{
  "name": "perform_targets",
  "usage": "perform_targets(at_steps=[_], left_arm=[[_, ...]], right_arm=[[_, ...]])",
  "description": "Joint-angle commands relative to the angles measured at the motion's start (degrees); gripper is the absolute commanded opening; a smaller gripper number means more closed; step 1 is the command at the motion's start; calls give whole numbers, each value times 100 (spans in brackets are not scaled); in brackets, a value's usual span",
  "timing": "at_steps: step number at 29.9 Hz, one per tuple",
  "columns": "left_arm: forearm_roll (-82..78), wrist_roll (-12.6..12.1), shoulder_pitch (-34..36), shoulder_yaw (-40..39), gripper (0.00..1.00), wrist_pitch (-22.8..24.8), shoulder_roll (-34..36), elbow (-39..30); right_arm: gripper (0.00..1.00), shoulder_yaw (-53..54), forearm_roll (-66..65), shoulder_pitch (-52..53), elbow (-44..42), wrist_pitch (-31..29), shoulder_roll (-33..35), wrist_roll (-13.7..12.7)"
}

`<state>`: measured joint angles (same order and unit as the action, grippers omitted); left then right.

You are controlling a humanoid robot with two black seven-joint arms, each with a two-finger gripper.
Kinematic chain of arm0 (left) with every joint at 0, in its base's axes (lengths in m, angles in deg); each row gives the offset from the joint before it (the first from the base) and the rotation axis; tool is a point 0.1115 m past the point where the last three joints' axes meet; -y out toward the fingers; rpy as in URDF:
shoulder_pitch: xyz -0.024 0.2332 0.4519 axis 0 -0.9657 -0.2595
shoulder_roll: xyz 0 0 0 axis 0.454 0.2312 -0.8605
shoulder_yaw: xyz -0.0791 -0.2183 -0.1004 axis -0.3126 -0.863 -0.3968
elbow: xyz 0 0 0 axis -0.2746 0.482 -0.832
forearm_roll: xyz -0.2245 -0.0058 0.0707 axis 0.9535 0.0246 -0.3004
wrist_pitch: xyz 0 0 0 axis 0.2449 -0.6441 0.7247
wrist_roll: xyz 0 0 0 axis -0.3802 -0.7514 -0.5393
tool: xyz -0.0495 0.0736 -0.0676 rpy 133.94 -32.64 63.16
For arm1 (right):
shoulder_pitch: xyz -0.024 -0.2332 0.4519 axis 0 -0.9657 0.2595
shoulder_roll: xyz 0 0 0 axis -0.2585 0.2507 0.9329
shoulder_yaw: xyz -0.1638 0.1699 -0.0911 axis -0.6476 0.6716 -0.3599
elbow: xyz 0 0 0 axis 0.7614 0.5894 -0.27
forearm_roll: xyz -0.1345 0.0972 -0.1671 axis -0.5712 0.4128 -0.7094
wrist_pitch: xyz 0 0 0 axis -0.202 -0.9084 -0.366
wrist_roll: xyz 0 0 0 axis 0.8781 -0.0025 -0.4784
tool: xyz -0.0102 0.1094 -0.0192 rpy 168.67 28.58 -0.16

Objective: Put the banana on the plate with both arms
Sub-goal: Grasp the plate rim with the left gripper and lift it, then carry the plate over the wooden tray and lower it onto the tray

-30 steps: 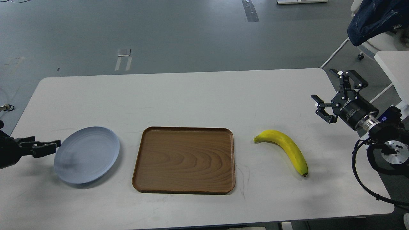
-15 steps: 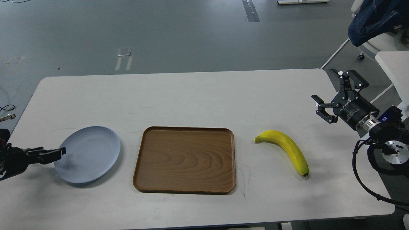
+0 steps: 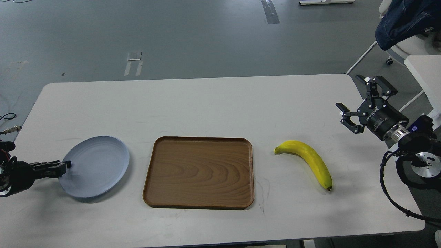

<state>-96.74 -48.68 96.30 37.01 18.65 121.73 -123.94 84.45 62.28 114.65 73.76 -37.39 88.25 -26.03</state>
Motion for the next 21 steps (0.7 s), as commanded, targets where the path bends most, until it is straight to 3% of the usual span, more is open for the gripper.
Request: perform_targets(at_steps=[1, 9, 12, 17, 21], left_arm=[[-6, 0, 28, -9, 0, -11, -58, -13], [178, 0, 194, -36, 0, 15, -15, -162], [372, 0, 563, -9, 0, 120, 82, -373], [363, 0, 1353, -27, 0, 901, 170, -751], [363, 0, 1715, -27, 0, 1140, 100, -1041]], right_arm=[[100, -1, -2, 0, 0, 0, 0, 0], [100, -1, -2, 9, 9, 0, 0, 0], [100, -1, -2, 9, 9, 0, 0, 0], [100, -1, -2, 9, 9, 0, 0, 0], [100, -1, -2, 9, 0, 0, 0, 0]])
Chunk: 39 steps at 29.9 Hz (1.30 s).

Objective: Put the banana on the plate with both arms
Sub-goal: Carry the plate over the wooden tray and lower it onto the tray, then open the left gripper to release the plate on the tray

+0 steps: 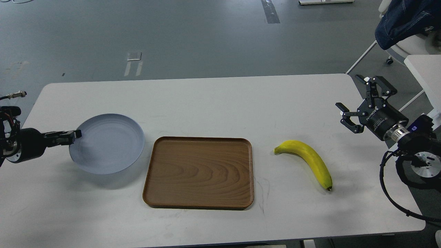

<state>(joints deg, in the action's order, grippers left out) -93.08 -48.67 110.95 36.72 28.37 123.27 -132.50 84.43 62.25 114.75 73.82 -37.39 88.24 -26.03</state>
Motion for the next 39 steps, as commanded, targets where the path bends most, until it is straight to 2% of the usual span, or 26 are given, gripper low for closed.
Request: perform_targets(at_steps=[1, 7, 12, 20, 30, 39], left_arm=[[-12, -1, 346, 2, 0, 177, -98, -238], [-153, -1, 663, 20, 0, 326, -773, -414], [-337, -1, 672, 28, 0, 441, -1538, -423], [-583, -1, 663, 72, 0, 617, -2304, -353], [-751, -1, 619, 467, 0, 617, -3042, 437], [-742, -1, 645, 503, 0, 608, -3578, 965]], right_arm=[[100, 0, 0, -10, -6, 0, 0, 0], [100, 0, 0, -10, -14, 0, 0, 0], [100, 0, 0, -1, -84, 0, 0, 0], [100, 0, 0, -1, -93, 0, 0, 0], [100, 9, 0, 8, -146, 0, -53, 0], [100, 9, 0, 17, -181, 0, -61, 0]])
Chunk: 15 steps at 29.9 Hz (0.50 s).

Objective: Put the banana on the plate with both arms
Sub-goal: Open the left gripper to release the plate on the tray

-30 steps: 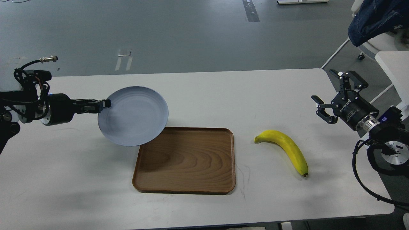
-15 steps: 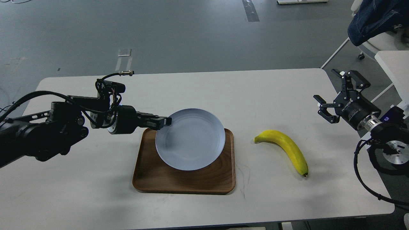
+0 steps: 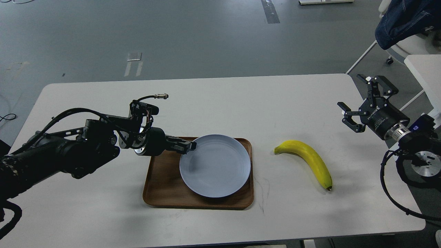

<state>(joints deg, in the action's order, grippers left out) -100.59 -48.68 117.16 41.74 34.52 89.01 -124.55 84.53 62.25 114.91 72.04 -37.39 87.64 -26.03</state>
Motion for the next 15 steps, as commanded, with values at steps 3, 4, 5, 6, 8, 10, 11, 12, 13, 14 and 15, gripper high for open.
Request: perform_targets(at_steps=[3, 4, 5, 6, 8, 10, 11, 12, 13, 14, 15], left_arm=[[9, 1, 34, 1, 0, -16, -285, 338], [9, 1, 34, 1, 0, -25, -337, 399], [9, 1, 25, 1, 0, -25, -364, 443], [9, 1, 25, 1, 0, -25, -364, 452], [9, 1, 25, 1, 0, -25, -355, 461], [0, 1, 25, 9, 0, -25, -347, 461], [0, 1, 25, 10, 0, -25, -338, 461], [0, 1, 25, 10, 0, -16, -320, 461], [9, 1, 25, 10, 13, -8, -303, 461], [9, 1, 34, 10, 20, 1, -285, 452], [9, 1, 42, 10, 27, 1, -276, 452]], right_arm=[[100, -1, 0, 1, -4, 0, 26, 0], [100, -1, 0, 1, 5, 0, 34, 0], [100, -1, 0, 9, 5, 0, 34, 0], [100, -1, 0, 9, 5, 0, 43, 0], [100, -1, 0, 9, 5, 0, 43, 0], [100, -1, 0, 9, 5, 0, 52, 0], [100, -1, 0, 9, 5, 0, 52, 0], [100, -1, 0, 9, 5, 0, 43, 0], [100, -1, 0, 9, 5, 0, 43, 0], [100, -1, 0, 9, 5, 0, 43, 0], [100, -1, 0, 9, 5, 0, 43, 0]])
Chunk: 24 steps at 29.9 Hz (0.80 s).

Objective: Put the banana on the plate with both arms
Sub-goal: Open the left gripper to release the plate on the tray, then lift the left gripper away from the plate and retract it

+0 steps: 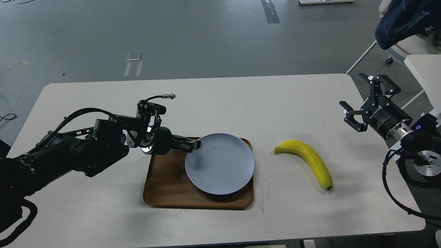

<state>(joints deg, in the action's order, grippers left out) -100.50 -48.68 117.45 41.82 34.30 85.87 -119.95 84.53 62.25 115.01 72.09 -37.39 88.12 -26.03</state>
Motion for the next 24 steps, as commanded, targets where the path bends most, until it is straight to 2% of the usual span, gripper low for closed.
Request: perform_targets(at_steps=[1, 2, 3, 4, 8, 11, 14, 16, 18, 22, 24], left_arm=[[0, 0, 14, 1, 47, 32, 55, -26], [0, 0, 22, 1, 61, 32, 64, -34], [0, 0, 22, 1, 86, 41, 82, -69], [17, 0, 31, 1, 96, 67, 117, -78], [140, 0, 145, -34, 98, 269, 275, -87], [938, 0, 400, -165, 98, 480, 494, -122], [2544, 0, 532, -218, 98, 542, 732, -131], [4482, 0, 559, -218, 98, 551, 933, -131], [5696, 0, 559, -227, 98, 577, 1126, -131], [7284, 0, 445, -236, 98, 635, 1391, -123], [8021, 0, 174, -288, 98, 635, 1523, -53]], right_arm=[[100, -1, 0, 0, 0, 0, 4, 0], [100, -1, 0, 0, 0, 0, 4, 0], [100, -1, 0, 0, 0, 0, 4, 0], [100, -1, 0, 0, 0, 0, 13, 0], [100, -9, 0, 0, 0, 0, 21, 0], [100, -9, 0, 0, 0, 0, 30, 0], [100, -9, 0, 0, 0, 0, 30, 0], [100, -18, 0, 0, 8, 0, 22, 0], [100, -18, 0, -9, 17, 0, 22, 0], [100, -18, -9, -9, 26, 0, 21, 0], [100, -36, -9, -9, 26, 0, 13, 0]])
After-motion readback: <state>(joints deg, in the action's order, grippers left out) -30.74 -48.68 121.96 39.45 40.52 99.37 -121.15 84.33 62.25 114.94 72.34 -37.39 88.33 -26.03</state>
